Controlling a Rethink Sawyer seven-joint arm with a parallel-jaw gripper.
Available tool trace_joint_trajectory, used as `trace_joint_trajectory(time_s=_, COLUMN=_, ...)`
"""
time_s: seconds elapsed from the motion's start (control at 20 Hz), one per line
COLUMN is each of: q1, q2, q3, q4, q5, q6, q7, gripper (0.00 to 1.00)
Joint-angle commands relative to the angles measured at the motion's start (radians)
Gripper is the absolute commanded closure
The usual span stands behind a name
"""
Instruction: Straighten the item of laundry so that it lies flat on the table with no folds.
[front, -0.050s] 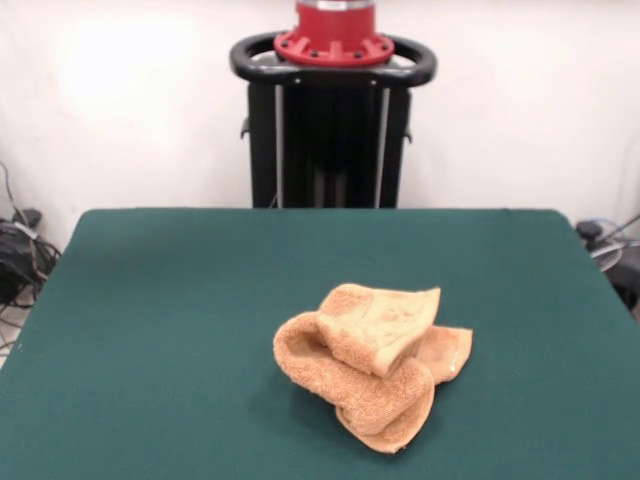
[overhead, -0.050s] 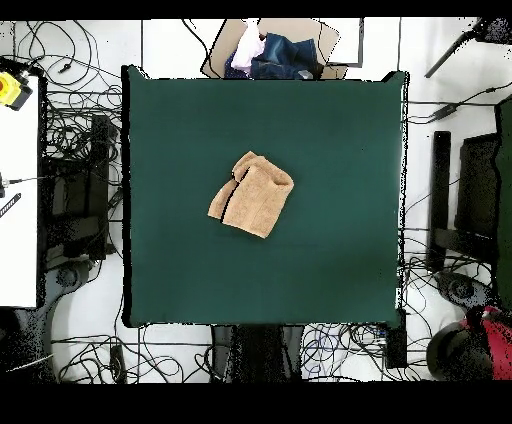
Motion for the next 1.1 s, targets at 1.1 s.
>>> trace_joint_trajectory(time_s=1.1, q1=-0.415, q2=-0.185, q3=0.857, q4=0.388, q5=0.042, q6=0.344, q7=-0.246, gripper=0.00)
